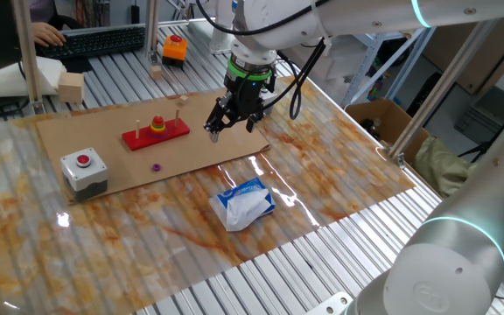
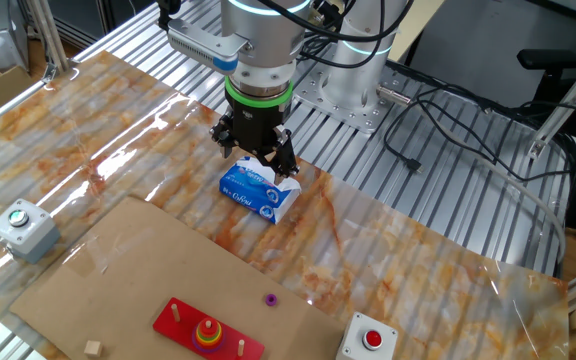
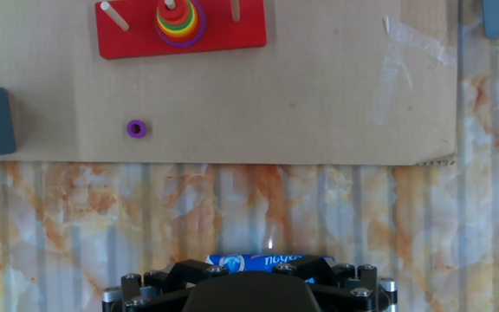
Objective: Take out one Hanoi block and throw it aside
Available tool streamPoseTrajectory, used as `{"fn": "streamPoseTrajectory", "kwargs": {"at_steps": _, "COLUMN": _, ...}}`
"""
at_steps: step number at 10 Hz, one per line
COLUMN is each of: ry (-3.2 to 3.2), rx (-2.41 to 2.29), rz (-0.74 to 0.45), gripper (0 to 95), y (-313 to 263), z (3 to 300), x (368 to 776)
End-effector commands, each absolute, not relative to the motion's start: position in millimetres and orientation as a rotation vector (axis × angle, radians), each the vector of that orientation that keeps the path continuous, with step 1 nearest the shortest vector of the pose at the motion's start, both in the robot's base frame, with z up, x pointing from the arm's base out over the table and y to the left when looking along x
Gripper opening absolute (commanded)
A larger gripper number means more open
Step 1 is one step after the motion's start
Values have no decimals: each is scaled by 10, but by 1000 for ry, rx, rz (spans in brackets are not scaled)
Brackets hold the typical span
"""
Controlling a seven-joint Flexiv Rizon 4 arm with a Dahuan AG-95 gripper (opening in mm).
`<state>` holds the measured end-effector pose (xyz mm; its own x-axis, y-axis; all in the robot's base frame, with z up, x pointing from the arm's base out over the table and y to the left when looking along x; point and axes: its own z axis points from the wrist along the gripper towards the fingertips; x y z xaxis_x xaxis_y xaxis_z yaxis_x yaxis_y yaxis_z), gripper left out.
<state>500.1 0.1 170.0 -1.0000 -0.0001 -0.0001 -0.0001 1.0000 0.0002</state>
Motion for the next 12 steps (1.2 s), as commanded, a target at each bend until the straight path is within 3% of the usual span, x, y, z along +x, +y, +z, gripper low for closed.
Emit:
{"fn": "streamPoseTrajectory", "kwargs": {"at_steps": 1, "ry": 3142, "rx": 0, "rz": 0, "gripper": 950, "y": 0, "z": 1700, "x": 5000}}
{"fn": "streamPoseTrajectory", "kwargs": {"at_steps": 2, "ry": 3074, "rx": 539, "rz": 336, "gripper": 0, "y": 0, "z": 1685, "x": 5000}}
{"fn": "streamPoseTrajectory", "kwargs": {"at_steps": 6, "ry": 3054, "rx": 672, "rz": 502, "gripper": 0, "y": -6, "z": 1583, "x": 4982}}
{"fn": "streamPoseTrajectory", "kwargs": {"at_steps": 8, "ry": 3000, "rx": 691, "rz": 491, "gripper": 0, "y": -7, "z": 1581, "x": 4974}}
{"fn": "streamPoseTrajectory", "kwargs": {"at_steps": 9, "ry": 2988, "rx": 668, "rz": 454, "gripper": 0, "y": -4, "z": 1584, "x": 4968}}
{"fn": "streamPoseTrajectory", "kwargs": {"at_steps": 11, "ry": 3005, "rx": 507, "rz": 215, "gripper": 0, "y": 39, "z": 1642, "x": 4964}}
{"fn": "streamPoseTrajectory", "kwargs": {"at_steps": 12, "ry": 3008, "rx": 482, "rz": 163, "gripper": 0, "y": 72, "z": 1673, "x": 4960}}
